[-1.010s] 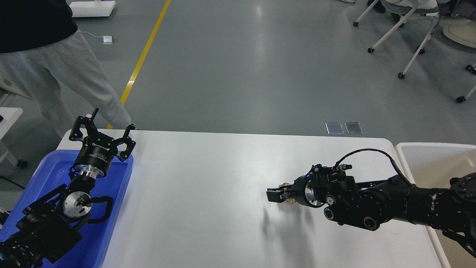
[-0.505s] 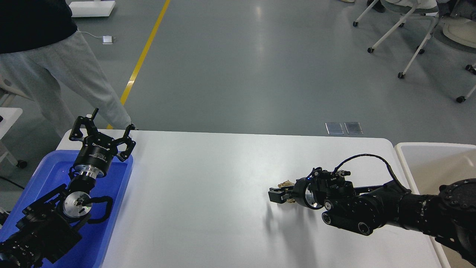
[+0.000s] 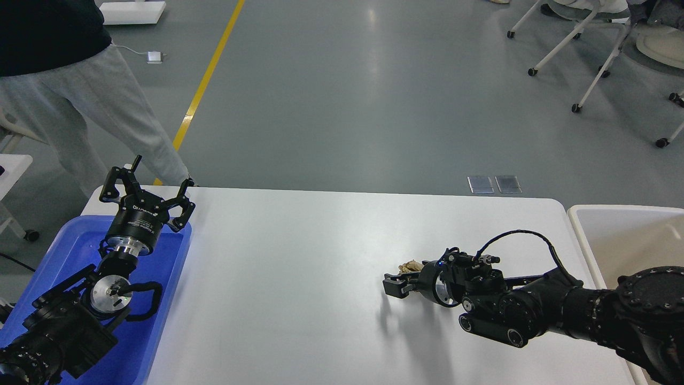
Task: Tidy desktop
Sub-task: 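Lower the right gripper onto the paper ball and close it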
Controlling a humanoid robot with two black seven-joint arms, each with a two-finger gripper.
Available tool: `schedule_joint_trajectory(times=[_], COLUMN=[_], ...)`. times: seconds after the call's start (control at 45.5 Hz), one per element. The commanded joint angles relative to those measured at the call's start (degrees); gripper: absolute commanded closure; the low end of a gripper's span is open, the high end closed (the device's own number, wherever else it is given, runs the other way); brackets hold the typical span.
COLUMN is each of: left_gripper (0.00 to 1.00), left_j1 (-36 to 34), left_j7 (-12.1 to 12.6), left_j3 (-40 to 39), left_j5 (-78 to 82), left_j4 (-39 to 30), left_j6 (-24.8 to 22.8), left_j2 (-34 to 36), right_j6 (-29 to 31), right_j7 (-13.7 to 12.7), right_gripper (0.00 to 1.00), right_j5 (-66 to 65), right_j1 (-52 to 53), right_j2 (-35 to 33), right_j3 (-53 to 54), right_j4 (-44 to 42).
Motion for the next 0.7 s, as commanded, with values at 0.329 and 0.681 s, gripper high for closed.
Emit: schedule_joint_trajectory(times=[0.329, 0.681], left_gripper=[0.0, 0.0], left_j1=[0.0, 0.0], left_j7=[0.0, 0.0], left_j3=[0.0, 0.0], left_j5=[0.0, 0.0], left_j4=[0.0, 0.0], left_j6=[0.0, 0.0], left_j2=[0.0, 0.0], right_j6=[-3.41, -2.97], right_j7=[3.24, 3.24], right_gripper=[1.0, 1.0], right_j5=[0.08, 0.87], right_j1=[-0.38, 2.17], right_j2=[0.78, 0.35], right_j3=[-6.2, -6.11], right_j4=[-4.11, -2.89])
